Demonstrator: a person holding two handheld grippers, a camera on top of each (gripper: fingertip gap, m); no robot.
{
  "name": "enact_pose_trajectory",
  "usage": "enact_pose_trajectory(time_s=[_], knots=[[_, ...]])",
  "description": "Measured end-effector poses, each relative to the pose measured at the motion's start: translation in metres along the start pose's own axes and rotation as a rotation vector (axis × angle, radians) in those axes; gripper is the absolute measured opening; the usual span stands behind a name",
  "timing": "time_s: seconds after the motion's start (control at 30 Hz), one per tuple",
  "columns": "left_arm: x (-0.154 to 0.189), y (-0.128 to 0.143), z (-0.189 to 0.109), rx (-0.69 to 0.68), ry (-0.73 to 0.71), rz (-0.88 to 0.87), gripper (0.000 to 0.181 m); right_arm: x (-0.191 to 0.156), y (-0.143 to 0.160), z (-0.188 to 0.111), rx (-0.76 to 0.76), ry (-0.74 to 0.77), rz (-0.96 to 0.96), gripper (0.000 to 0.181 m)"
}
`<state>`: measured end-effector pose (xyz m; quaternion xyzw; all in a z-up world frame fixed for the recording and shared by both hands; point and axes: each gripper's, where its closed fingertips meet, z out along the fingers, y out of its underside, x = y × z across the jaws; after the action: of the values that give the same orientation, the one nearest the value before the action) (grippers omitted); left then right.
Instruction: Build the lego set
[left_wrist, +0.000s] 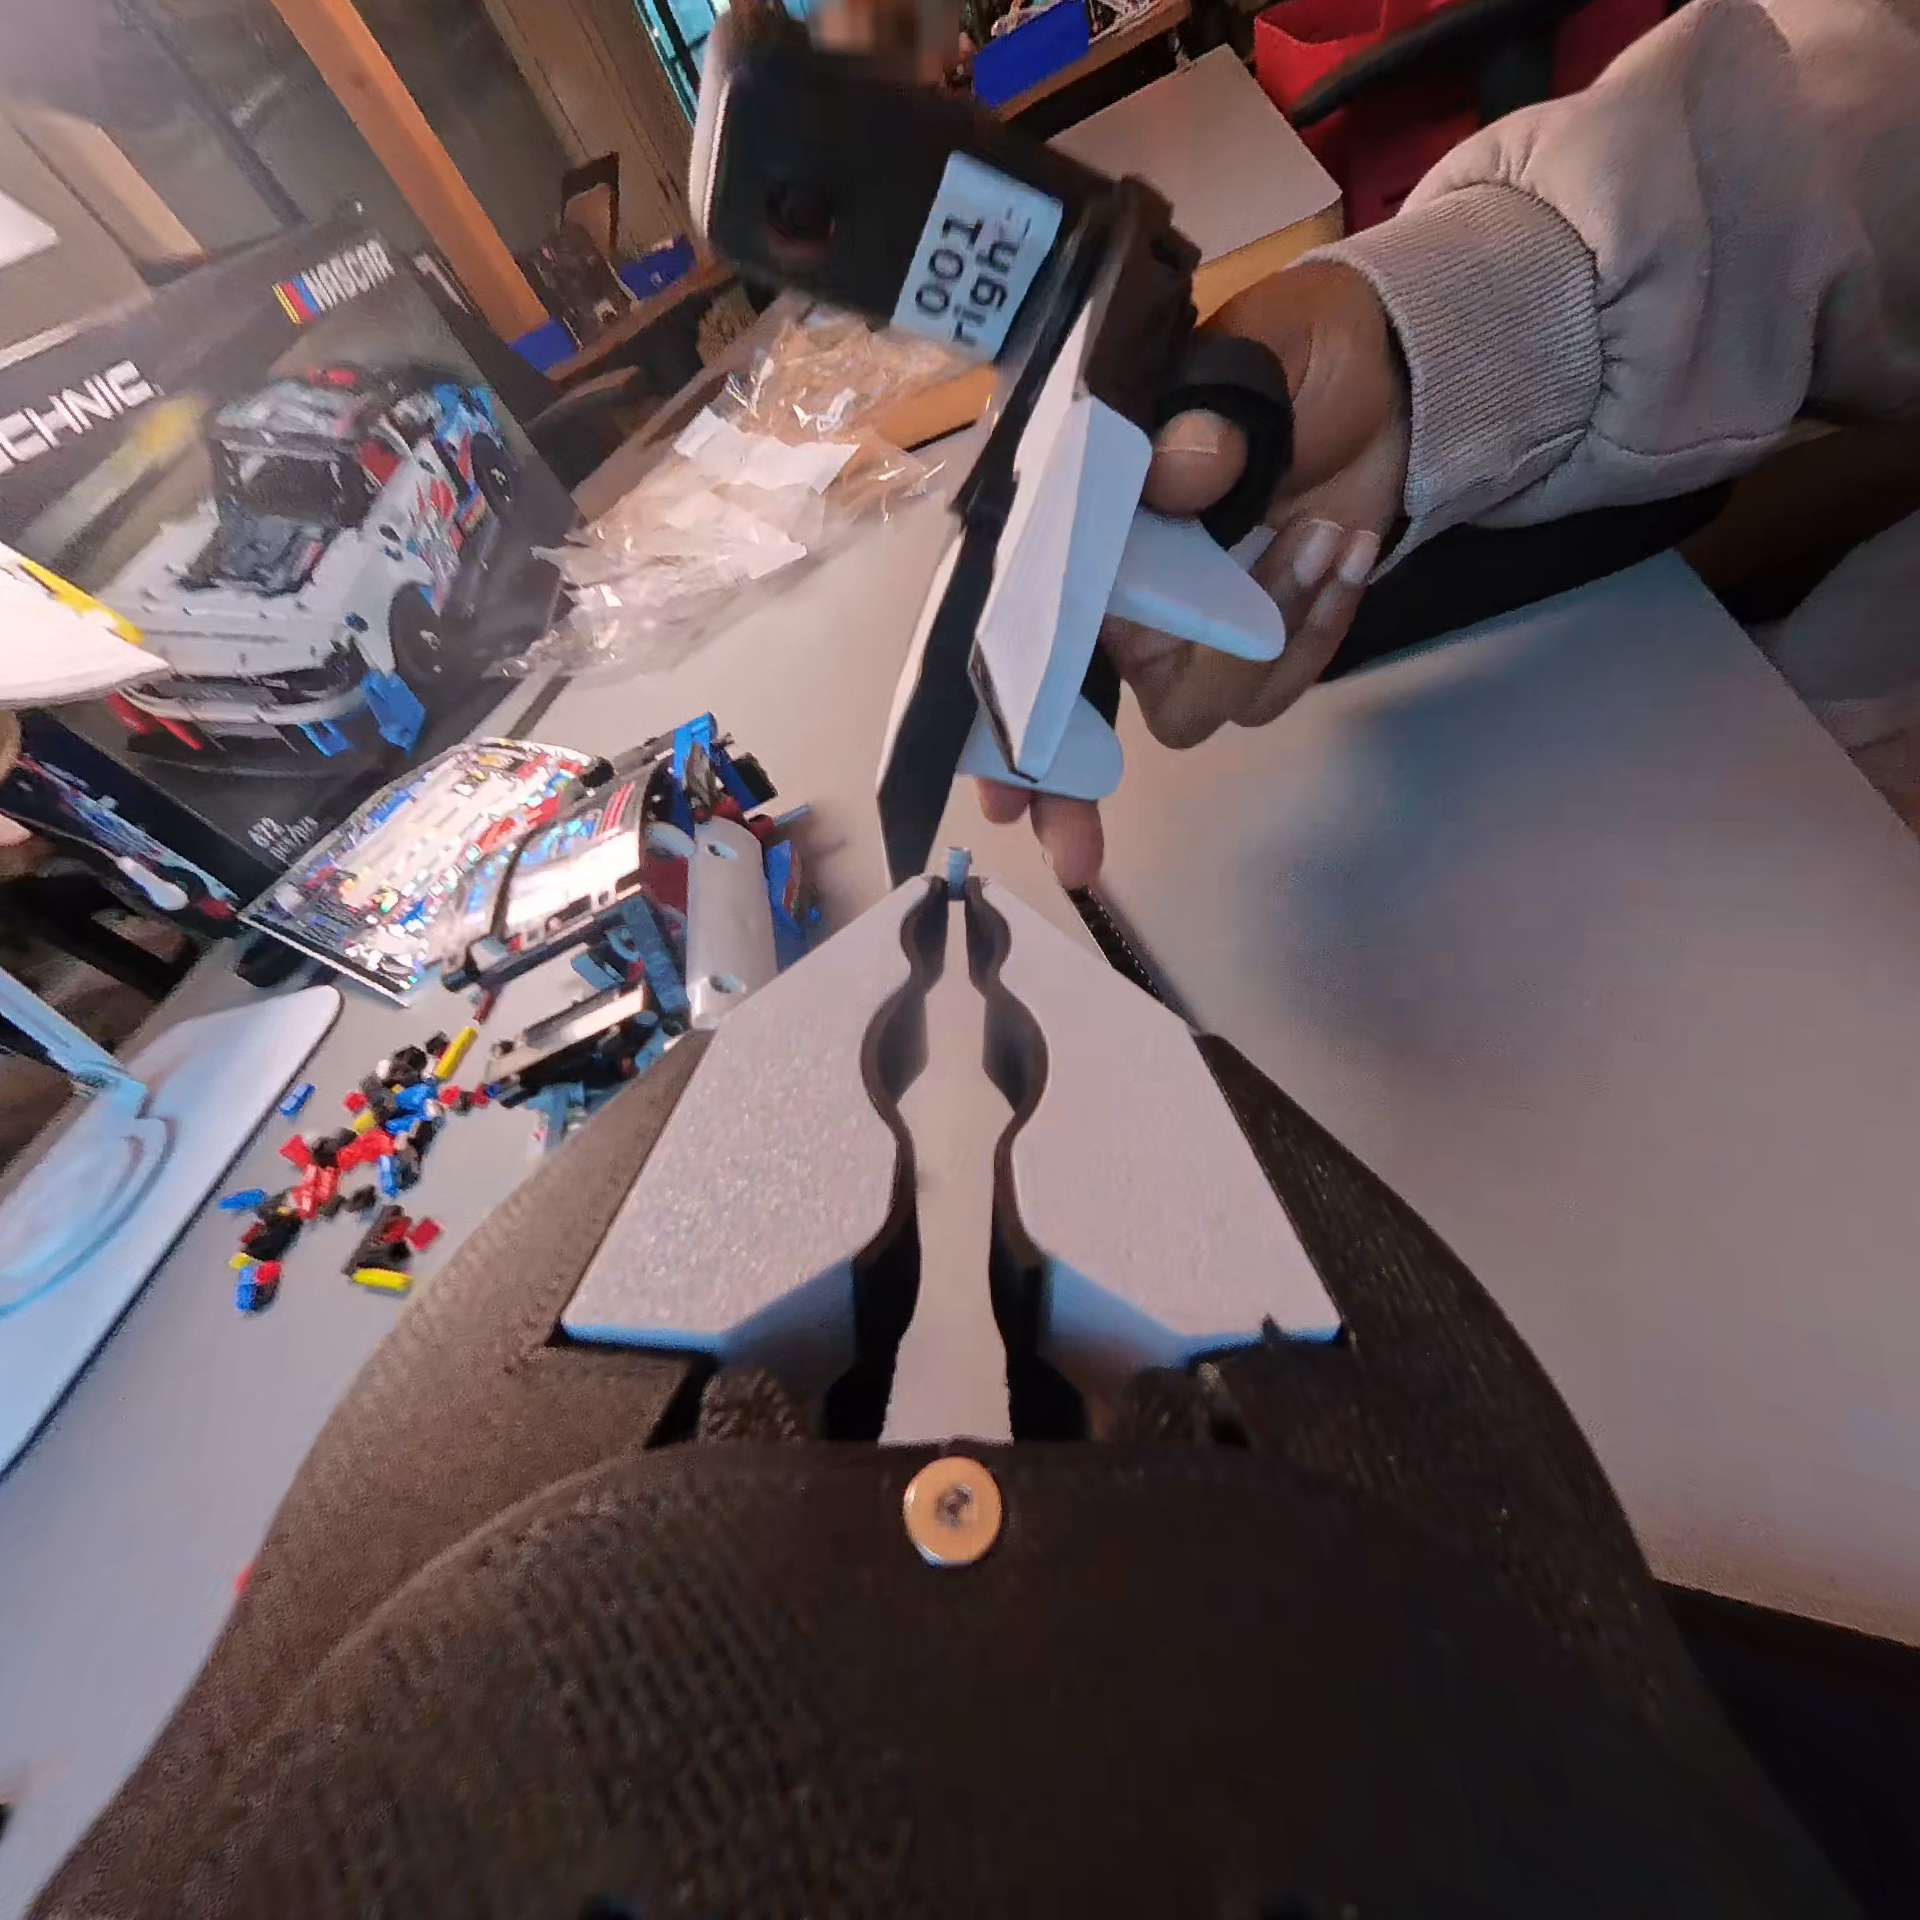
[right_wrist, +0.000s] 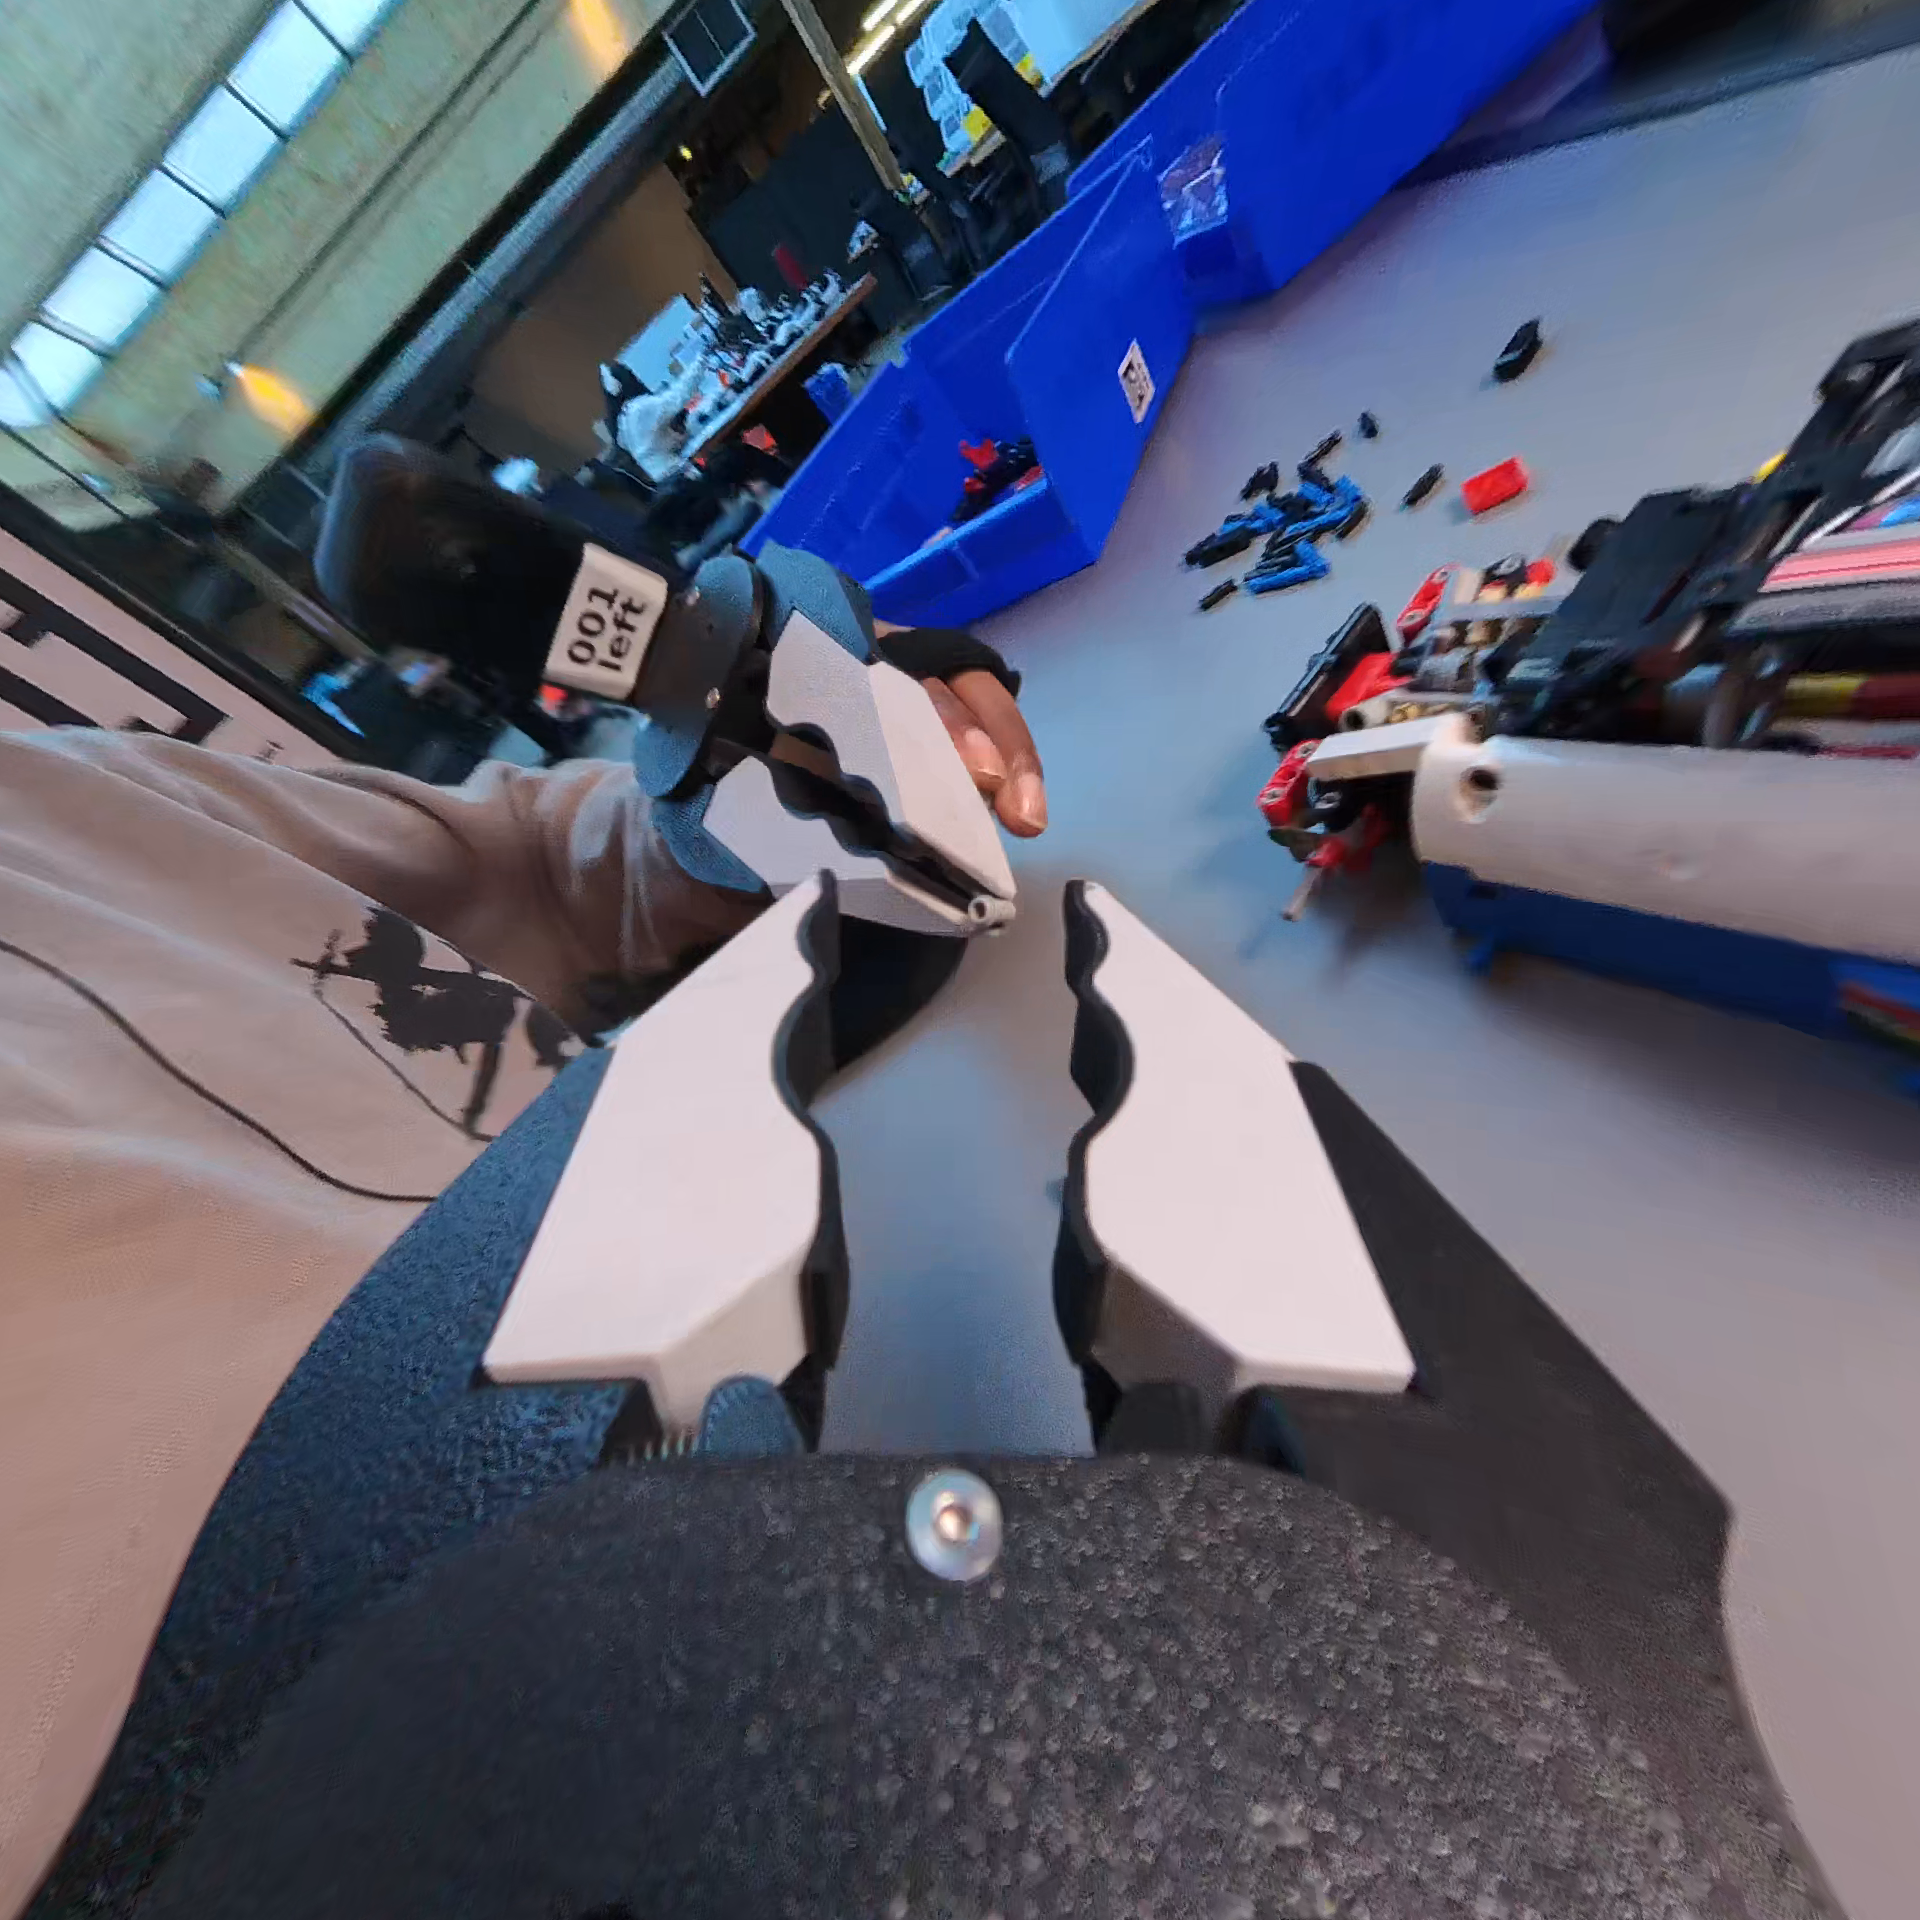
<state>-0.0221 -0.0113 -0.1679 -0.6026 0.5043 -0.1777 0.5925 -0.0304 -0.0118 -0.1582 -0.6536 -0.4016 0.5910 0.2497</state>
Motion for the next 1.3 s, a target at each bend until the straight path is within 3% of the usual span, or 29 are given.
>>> enact_pose_trajectory(time_s=[0.03,0.17,0.8,0.97,1.1,1.2,1.3], knots=[[-0.001,0.003,0.001,-0.014,0.015,-0.041,0.002,0.006,-0.001,-0.004,-0.012,0.056,-0.077,0.03],[-0.001,0.013,0.004,-0.064,0.033,-0.1,0.002,0.014,0.011,-0.005,-0.132,0.182,-0.273,0.017],[0.008,0.019,0.008,-0.117,0.063,-0.058,0.001,0.019,0.023,0.004,-0.229,0.216,-0.378,0.003],[0.01,0.023,0.012,-0.139,0.086,-0.151,0.008,0.028,0.012,-0.022,-0.289,0.257,-0.415,0.003],[0.032,0.038,0.02,-0.245,0.239,-0.17,0.02,0.047,0.03,-0.054,-0.592,0.299,-0.504,0.003],[0.049,0.051,0.023,-0.35,0.383,-0.247,0.027,0.049,0.048,-0.056,-0.791,0.262,-0.614,0.003],[0.051,0.053,0.025,-0.383,0.401,-0.263,0.026,0.052,0.052,-0.059,-0.916,0.23,-0.724,0.004]])
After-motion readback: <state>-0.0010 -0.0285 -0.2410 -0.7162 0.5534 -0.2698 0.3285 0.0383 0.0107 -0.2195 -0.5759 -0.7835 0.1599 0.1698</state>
